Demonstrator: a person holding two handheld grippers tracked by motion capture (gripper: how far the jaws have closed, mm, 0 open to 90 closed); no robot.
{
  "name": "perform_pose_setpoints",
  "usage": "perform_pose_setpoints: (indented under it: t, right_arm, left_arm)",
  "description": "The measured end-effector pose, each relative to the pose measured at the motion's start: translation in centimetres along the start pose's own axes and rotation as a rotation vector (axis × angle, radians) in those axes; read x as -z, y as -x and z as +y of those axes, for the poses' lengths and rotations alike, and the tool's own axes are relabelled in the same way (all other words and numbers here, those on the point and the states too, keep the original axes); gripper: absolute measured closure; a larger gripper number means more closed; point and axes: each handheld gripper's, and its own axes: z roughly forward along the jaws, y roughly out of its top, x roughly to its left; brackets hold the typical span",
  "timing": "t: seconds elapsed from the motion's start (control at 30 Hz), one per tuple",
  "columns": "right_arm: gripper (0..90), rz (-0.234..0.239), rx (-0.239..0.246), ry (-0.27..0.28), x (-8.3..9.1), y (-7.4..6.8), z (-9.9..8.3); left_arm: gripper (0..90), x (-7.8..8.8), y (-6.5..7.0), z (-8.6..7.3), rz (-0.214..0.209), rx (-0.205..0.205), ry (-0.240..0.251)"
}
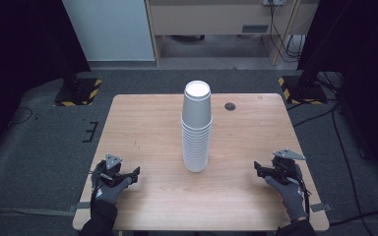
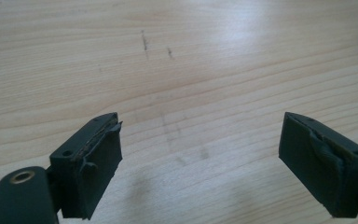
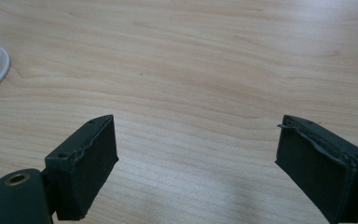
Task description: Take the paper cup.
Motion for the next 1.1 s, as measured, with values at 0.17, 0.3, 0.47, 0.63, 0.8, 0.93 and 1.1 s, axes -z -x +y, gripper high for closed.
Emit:
perform_pose_setpoints:
  t: [0.17, 0.3, 0.47, 0.63, 0.8, 0.93, 1.1]
  right_arm:
    - [13.7, 0.015, -0.009, 0.040, 0.8, 0.4, 0.4]
    - [14.0, 0.023, -0.004, 0.055, 1.0, 0.4, 0.5]
    - [14.1, 0.029, 0.008, 0.066, 1.3, 0.3, 0.6]
    - [14.0, 0.048, 0.010, 0.095, 2.0, -0.2, 1.0]
    - [14.0, 0.063, 0.022, 0.144, 2.9, -0.7, 1.9]
    - [14.0, 0.085, 0.024, 0.166, 3.4, -1.2, 2.5]
    - [13.8, 0.109, 0.043, 0.190, 3.9, -1.8, 3.3]
  left_arm:
    - [12.2, 0.4, 0.4, 0.2, -0.006, -0.004, 0.018]
    - [12.3, 0.5, 0.5, 0.3, -0.003, -0.003, 0.027]
    - [12.5, 0.6, 0.4, 0.3, -0.006, -0.004, 0.035]
    - [12.6, 1.1, 0.3, 0.4, -0.001, 0.004, 0.054]
    - [12.6, 1.1, 0.3, 0.4, -0.011, 0.001, 0.055]
    - [12.8, 1.1, 0.4, 0.4, -0.011, -0.004, 0.054]
    - [13.1, 1.2, 0.4, 0.5, -0.012, -0.001, 0.063]
